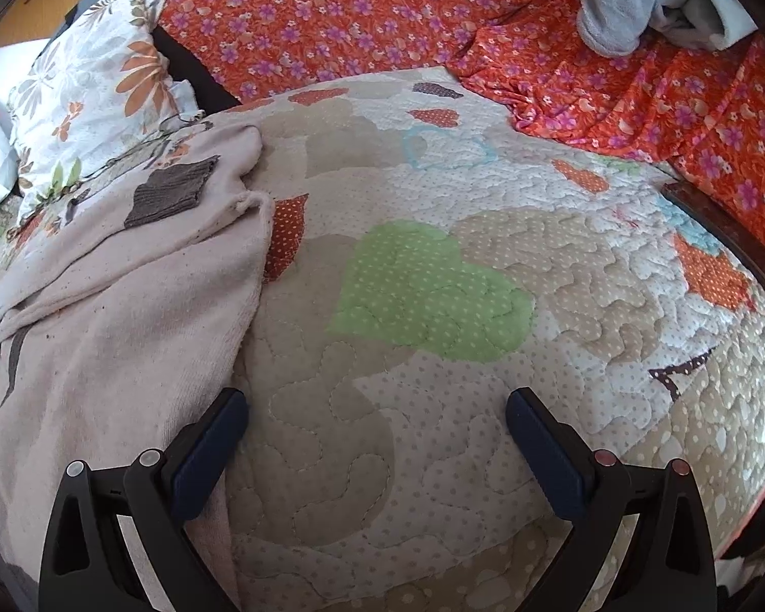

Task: Fold small clothes
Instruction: 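Move both grippers to the grey hem of the cardigan, then grasp the grey hem with the left gripper while the right gripper grasps beside it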

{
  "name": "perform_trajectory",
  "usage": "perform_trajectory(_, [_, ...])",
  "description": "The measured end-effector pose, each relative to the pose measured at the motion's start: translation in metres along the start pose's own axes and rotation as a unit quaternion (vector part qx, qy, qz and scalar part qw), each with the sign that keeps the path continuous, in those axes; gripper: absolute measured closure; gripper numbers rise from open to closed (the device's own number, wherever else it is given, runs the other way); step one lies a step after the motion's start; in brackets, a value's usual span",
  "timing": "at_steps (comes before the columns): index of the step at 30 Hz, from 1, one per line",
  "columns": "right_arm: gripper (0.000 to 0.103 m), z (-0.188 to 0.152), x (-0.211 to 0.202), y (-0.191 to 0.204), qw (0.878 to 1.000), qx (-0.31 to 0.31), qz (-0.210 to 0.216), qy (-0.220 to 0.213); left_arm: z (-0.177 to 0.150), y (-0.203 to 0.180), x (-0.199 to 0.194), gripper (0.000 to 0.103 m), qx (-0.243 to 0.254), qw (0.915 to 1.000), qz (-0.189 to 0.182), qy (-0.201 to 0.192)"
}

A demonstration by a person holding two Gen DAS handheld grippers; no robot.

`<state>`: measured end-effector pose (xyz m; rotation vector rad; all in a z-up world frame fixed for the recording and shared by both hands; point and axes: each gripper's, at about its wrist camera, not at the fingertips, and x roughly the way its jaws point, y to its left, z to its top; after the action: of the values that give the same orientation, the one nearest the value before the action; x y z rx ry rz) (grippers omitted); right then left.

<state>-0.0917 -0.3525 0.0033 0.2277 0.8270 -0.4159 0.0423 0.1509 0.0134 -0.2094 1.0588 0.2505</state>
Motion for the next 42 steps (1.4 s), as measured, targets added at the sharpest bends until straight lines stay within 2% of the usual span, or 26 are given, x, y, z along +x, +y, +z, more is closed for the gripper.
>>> perform_trajectory(1, [0.001, -0.001, -0.001, 0.001, 1.000, 0.002, -0.003, 0.001, -0.001, 0.002, -0.003, 0.033, -0.004, 1.0000, -0.001, -0.005])
perform_trajectory(2, [0.001, -0.001, -0.001, 0.001, 1.000, 0.002, -0.003, 0.003, -0.002, 0.005, -0.007, 0.039, -0.007, 0.9999, -0.004, -0.010])
perform_trajectory(3, [0.001, 0.000, -0.001, 0.000, 1.000, 0.000, -0.001, 0.004, -0.003, 0.009, -0.011, 0.050, -0.010, 0.9998, -0.011, -0.015])
perform_trajectory(4, [0.001, 0.000, -0.001, 0.000, 1.000, -0.001, 0.002, 0.009, -0.004, 0.014, -0.015, 0.057, -0.015, 0.9995, -0.022, -0.019])
perform_trajectory(5, [0.001, 0.002, -0.001, -0.001, 1.000, -0.002, 0.005, 0.019, -0.006, 0.019, -0.020, 0.058, -0.021, 0.9988, -0.037, -0.023])
perform_trajectory(8, [0.001, 0.007, -0.003, -0.005, 0.998, 0.013, 0.024, 0.054, -0.014, 0.029, -0.030, 0.059, -0.021, 0.9969, -0.070, -0.030])
perform_trajectory(11, [0.008, 0.006, -0.014, -0.012, 0.993, 0.035, 0.087, 0.071, -0.027, 0.031, -0.029, 0.059, 0.008, 0.9963, -0.083, -0.020])
perform_trajectory(12, [0.008, 0.005, -0.018, -0.012, 0.989, 0.040, 0.121, 0.079, -0.032, 0.031, -0.027, 0.059, 0.020, 0.9960, -0.086, -0.014])
perform_trajectory(14, [0.009, 0.003, -0.025, -0.011, 0.984, 0.037, 0.153, 0.083, -0.041, 0.027, -0.030, 0.059, 0.045, 0.9948, -0.091, -0.015])
perform_trajectory(16, [0.015, -0.001, -0.025, -0.012, 0.964, 0.059, 0.233, 0.115, -0.050, 0.021, -0.035, 0.058, 0.061, 0.9911, -0.118, -0.008])
perform_trajectory(17, [0.015, -0.008, -0.022, -0.014, 0.946, 0.083, 0.282, 0.137, -0.056, 0.017, -0.037, 0.057, 0.066, 0.9886, -0.135, -0.004])
perform_trajectory(18, [0.015, -0.013, -0.023, -0.015, 0.938, 0.095, 0.301, 0.144, -0.061, 0.012, -0.038, 0.055, 0.071, 0.9867, -0.146, 0.000])
perform_trajectory(20, [0.015, -0.021, -0.027, -0.013, 0.937, 0.089, 0.305, 0.146, -0.071, 0.001, -0.040, 0.054, 0.080, 0.9820, -0.171, 0.012])
perform_trajectory(22, [0.015, -0.024, -0.029, -0.013, 0.934, 0.091, 0.312, 0.150, -0.080, -0.010, -0.043, 0.048, 0.094, 0.9795, -0.177, 0.015])
perform_trajectory(25, [0.015, -0.034, -0.028, -0.018, 0.921, 0.113, 0.336, 0.164, -0.092, -0.025, -0.046, 0.048, 0.115, 0.9719, -0.203, 0.031])
perform_trajectory(27, [0.017, -0.043, -0.030, -0.022, 0.909, 0.129, 0.356, 0.172, -0.099, -0.027, -0.046, 0.048, 0.110, 0.9639, -0.237, 0.051])
perform_trajectory(29, [0.019, -0.050, -0.029, -0.022, 0.894, 0.140, 0.382, 0.190, -0.104, -0.028, -0.046, 0.048, 0.104, 0.9593, -0.255, 0.065])
perform_trajectory(32, [0.022, -0.060, -0.029, -0.015, 0.881, 0.140, 0.402, 0.209, -0.113, -0.024, -0.046, 0.048, 0.089, 0.9536, -0.275, 0.084])
perform_trajectory(34, [0.022, -0.067, -0.030, -0.010, 0.874, 0.137, 0.411, 0.220, -0.120, -0.021, -0.046, 0.051, 0.082, 0.9519, -0.280, 0.094])
perform_trajectory(37, [0.023, -0.071, -0.032, -0.008, 0.873, 0.131, 0.414, 0.224, -0.131, -0.019, -0.047, 0.055, 0.081, 0.9514, -0.279, 0.103])
perform_trajectory(41, [0.037, -0.081, -0.026, -0.005, 0.858, 0.143, 0.427, 0.249, -0.140, -0.018, -0.050, 0.055, 0.088, 0.9532, -0.271, 0.102])
perform_trajectory(42, [0.040, -0.083, -0.026, -0.003, 0.858, 0.144, 0.425, 0.251, -0.141, -0.019, -0.050, 0.055, 0.089, 0.9540, -0.268, 0.101])
